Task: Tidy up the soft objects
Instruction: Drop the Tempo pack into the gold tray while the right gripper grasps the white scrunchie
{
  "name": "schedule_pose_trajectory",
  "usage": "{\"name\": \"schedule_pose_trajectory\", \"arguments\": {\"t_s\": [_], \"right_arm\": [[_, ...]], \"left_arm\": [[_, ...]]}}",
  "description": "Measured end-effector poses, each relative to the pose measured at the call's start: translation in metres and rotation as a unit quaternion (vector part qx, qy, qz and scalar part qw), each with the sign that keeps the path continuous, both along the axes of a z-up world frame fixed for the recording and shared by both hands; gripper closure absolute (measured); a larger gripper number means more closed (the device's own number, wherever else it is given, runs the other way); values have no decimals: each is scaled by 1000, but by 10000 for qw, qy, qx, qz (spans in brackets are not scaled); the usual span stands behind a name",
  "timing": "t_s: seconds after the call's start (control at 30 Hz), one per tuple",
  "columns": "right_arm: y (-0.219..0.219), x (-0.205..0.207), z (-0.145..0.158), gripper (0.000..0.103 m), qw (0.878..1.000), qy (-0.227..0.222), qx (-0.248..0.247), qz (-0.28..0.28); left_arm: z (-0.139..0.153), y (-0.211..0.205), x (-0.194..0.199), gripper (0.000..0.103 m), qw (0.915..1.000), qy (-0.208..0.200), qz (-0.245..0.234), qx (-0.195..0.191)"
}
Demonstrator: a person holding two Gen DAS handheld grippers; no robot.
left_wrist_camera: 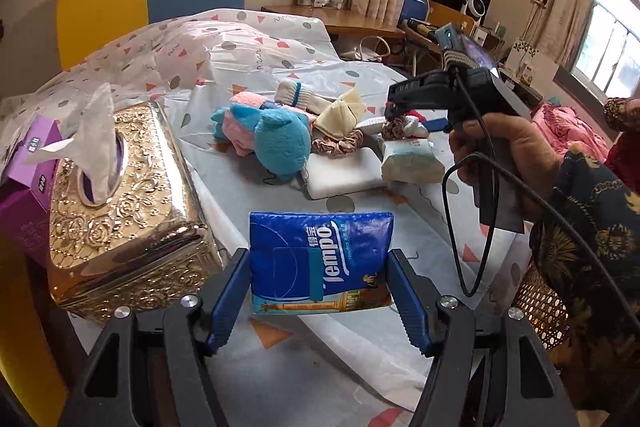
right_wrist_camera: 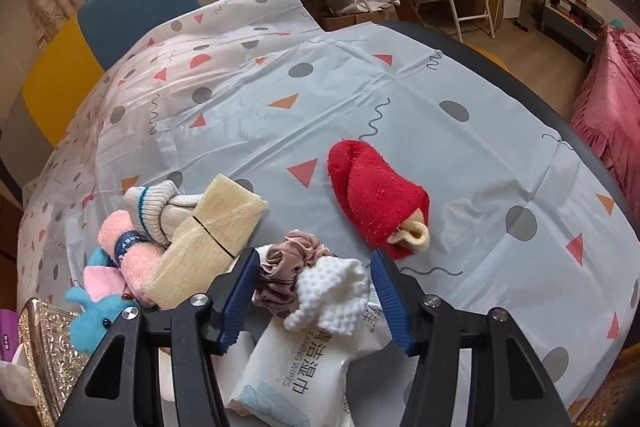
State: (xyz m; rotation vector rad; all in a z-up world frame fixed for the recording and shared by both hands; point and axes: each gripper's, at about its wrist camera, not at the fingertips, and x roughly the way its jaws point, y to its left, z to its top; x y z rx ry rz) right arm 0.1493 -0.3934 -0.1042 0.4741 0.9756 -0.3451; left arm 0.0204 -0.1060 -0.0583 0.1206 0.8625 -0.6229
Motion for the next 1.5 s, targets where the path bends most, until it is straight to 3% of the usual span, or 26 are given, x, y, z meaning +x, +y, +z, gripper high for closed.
{"name": "schedule_pose_trajectory", "arguments": {"t_s": [0.1, 0.2, 0.3, 0.5, 0.77, 0.9, 1.03, 1.2, 1.37, 1.5], "right_arm": [[0, 0, -6, 44, 9998, 131, 148, 90], [3, -1, -9, 45, 9995, 261, -52, 163], [11, 0, -14, 65, 9985, 411, -74, 353], [15, -3, -9, 71, 9982, 376, -318, 337], [18, -3, -4, 71, 9979, 350, -420, 356], [22, -2, -3, 71, 9969, 336, -555, 442], [24, 0, -3, 71, 9960, 332, -652, 516], [27, -1, -1, 72, 9948, 310, -775, 581], [28, -1, 3, 72, 9943, 240, -868, 570], [27, -3, 6, 73, 9945, 151, -890, 533]], "left_arm": [[9, 6, -4, 34, 9999, -14, 7, -139], [20, 14, -9, 34, 9996, -103, 10, -274], [33, 29, -13, 34, 9988, -180, 125, -444], [57, 54, -4, 34, 9965, -319, 442, -634], [89, 36, 51, 34, 9960, -462, 461, -617], [110, 51, 102, 34, 9920, -546, 934, -655], [128, 101, 141, 34, 9799, -841, 1723, -550], [121, 194, 157, 34, 9556, -905, 2784, -329], [69, 279, 136, 34, 9313, -553, 3596, -178], [19, 312, 126, 34, 9219, -15, 3873, -89]]}}
